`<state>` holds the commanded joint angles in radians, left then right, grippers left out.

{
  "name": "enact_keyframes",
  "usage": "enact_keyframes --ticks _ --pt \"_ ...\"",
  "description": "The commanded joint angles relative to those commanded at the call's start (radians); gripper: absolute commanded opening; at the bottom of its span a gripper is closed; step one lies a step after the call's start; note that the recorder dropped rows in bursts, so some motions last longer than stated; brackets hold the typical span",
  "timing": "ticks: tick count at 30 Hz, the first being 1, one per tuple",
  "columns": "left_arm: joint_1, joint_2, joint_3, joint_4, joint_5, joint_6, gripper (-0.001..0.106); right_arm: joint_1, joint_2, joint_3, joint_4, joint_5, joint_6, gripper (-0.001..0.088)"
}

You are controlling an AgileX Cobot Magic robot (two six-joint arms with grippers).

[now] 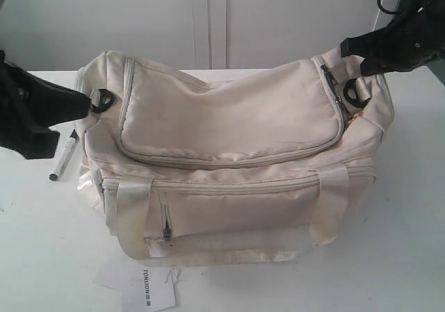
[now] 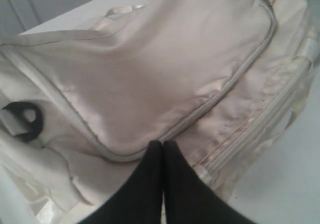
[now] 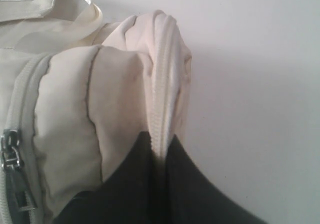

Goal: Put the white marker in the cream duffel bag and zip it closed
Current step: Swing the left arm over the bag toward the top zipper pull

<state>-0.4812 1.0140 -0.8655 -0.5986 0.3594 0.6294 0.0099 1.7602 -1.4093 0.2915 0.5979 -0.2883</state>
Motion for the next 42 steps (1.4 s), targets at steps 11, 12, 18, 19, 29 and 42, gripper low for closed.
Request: enact_keyframes --ticks 11,12,18,19,29,42 --pt "-0.173 0.138 -0.099 0.0 -0.096 0.0 0.0 0.0 0.0 0.0 0.0 0.0 0.0 0.0" --pt "-0.186 0.147 -0.107 0.0 -0.104 0.0 0.0 0.0 0.0 0.0 0.0 0.0 0.0 0.0" --pt "-0.255 0.215 -0.159 0.0 -0.128 0.002 0.0 0.0 0.0 0.0 0.0 0.0 0.0 0.0" --pt "-0.265 0.226 -0.165 0.0 -0.13 0.002 0.0 0.0 0.0 0.0 0.0 0.0 0.0 0.0" --pt "-0.365 0.337 -0.245 0.0 -0.185 0.026 0.0 0.0 0.0 0.0 0.0 0.0 0.0 0.0" --pt "-0.471 0.431 -0.264 0.002 -0.349 0.11 0.0 0.0 0.0 0.0 0.0 0.0 0.0 0.0"
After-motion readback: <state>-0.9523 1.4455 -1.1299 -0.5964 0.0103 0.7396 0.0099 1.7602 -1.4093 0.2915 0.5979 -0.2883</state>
